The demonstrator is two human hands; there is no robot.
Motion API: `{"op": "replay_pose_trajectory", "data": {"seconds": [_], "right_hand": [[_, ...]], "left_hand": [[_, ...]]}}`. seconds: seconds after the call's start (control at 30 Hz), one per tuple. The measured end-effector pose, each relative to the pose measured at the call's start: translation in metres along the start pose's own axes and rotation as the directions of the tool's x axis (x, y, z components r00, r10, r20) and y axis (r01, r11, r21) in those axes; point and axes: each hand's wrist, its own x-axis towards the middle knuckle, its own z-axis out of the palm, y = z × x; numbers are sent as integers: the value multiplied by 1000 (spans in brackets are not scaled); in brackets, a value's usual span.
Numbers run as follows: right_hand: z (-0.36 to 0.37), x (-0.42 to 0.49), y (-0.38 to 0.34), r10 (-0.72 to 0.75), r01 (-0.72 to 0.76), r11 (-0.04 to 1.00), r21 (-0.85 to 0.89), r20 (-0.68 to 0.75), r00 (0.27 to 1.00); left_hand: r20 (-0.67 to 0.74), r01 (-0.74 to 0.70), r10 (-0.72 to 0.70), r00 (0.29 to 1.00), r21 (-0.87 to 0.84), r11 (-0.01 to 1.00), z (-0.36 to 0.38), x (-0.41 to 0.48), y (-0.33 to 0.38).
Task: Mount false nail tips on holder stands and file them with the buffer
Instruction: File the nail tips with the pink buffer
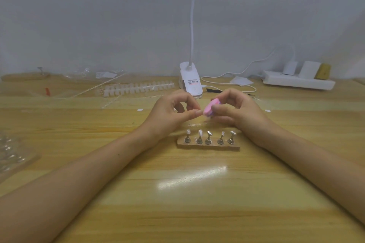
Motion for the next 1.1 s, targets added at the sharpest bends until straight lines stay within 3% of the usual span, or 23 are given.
{"op": "replay_pose_trajectory", "data": {"seconds": [0.07,0.13,0.27,0.37,0.47,0.6,0.7,0.83,0.93,1.03,1.1], "right_hand": [[-2,1,0,6,-6,1000,23,7,1000],[-1,-1,0,7,0,998,-55,137,991],[-4,1,1,-15,15,1000,1,19,1000],[-4,1,0,17,-3,997,-81,166,986],[-4,1,1,-17,18,1000,-22,35,999],[-2,1,1,1,12,997,-80,170,985],[-4,1,1,-18,20,999,-30,72,997],[-1,-1,1,-30,50,992,-119,168,985],[-3,1,2,-39,42,997,-63,60,997],[-3,1,1,-27,47,993,-108,179,983],[-2,1,1,-34,37,998,-42,83,996]], "left_hand": [[-12,6,-6,1000,8,1000,0,0,0],[-5,-1,1,1000,-1,1000,0,0,0],[4,9,-9,1000,34,999,1,0,1],[14,1,-1,1000,20,1000,-1,0,2],[40,3,-5,999,40,999,0,-1,3],[23,0,0,1000,13,1000,0,0,2],[22,-18,17,1000,17,1000,0,0,2],[24,-37,36,999,42,998,1,0,1],[17,-42,42,999,40,998,0,1,0],[11,-39,39,999,44,998,0,1,-1],[18,-34,33,999,41,999,0,1,-1]]}}
